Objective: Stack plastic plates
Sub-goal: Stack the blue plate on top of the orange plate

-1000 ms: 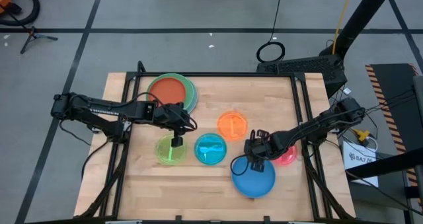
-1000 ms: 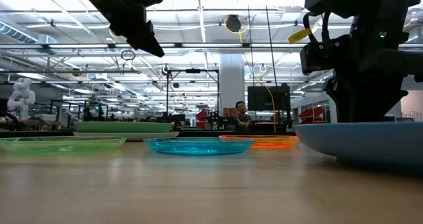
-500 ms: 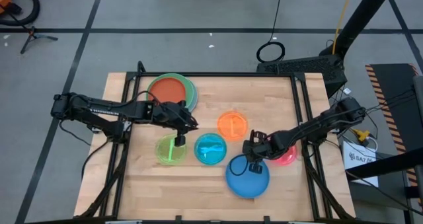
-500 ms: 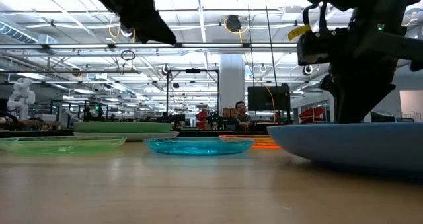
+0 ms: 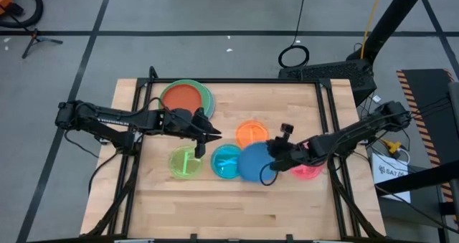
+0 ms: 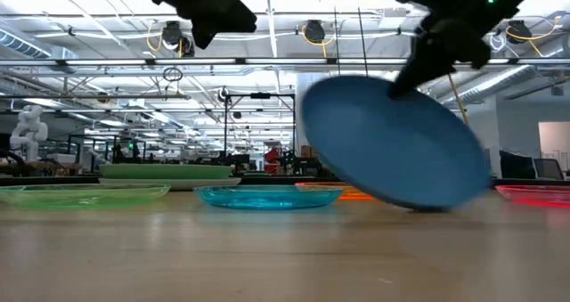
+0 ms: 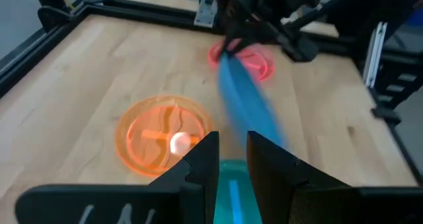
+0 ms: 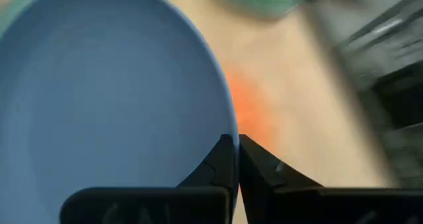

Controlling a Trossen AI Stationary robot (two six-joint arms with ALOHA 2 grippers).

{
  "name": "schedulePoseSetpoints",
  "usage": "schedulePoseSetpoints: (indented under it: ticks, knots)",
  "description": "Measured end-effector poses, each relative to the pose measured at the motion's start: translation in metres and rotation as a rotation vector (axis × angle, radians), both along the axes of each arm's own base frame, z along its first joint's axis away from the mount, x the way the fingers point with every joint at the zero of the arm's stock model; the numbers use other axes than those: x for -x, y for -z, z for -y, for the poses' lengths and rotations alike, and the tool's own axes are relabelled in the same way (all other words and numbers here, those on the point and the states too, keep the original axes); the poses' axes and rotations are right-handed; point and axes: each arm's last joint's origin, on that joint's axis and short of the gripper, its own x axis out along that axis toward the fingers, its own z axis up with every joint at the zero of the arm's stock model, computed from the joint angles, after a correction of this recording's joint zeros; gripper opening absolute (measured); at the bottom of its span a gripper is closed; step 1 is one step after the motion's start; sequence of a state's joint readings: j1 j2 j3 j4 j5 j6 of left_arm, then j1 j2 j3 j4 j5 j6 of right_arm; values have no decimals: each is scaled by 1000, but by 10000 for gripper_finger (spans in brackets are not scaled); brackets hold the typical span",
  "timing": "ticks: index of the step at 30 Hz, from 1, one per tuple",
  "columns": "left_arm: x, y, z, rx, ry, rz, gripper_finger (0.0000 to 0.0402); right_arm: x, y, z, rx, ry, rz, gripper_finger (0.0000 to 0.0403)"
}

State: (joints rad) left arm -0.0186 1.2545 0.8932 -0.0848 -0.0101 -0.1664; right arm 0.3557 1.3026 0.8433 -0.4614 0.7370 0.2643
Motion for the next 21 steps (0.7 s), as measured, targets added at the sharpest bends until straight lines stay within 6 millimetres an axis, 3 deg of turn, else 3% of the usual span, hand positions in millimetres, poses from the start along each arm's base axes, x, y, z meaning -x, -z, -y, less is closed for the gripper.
schedulePoseSetpoints:
  ticks: [4,9,14,21]
  knots:
    - [-1,-3,0,13,-6,31,83,-5,-8,2,176,45,73,2]
    - [-2,-2,2,19,6,28,99,-10,-15,5,261,107,153,1]
    - [-2,-2,2,29,-5,31,156,-13,-29,11,384,172,204,1]
    - [-2,-2,-2,-57,-120,32,238,-11,-52,26,380,225,301,1]
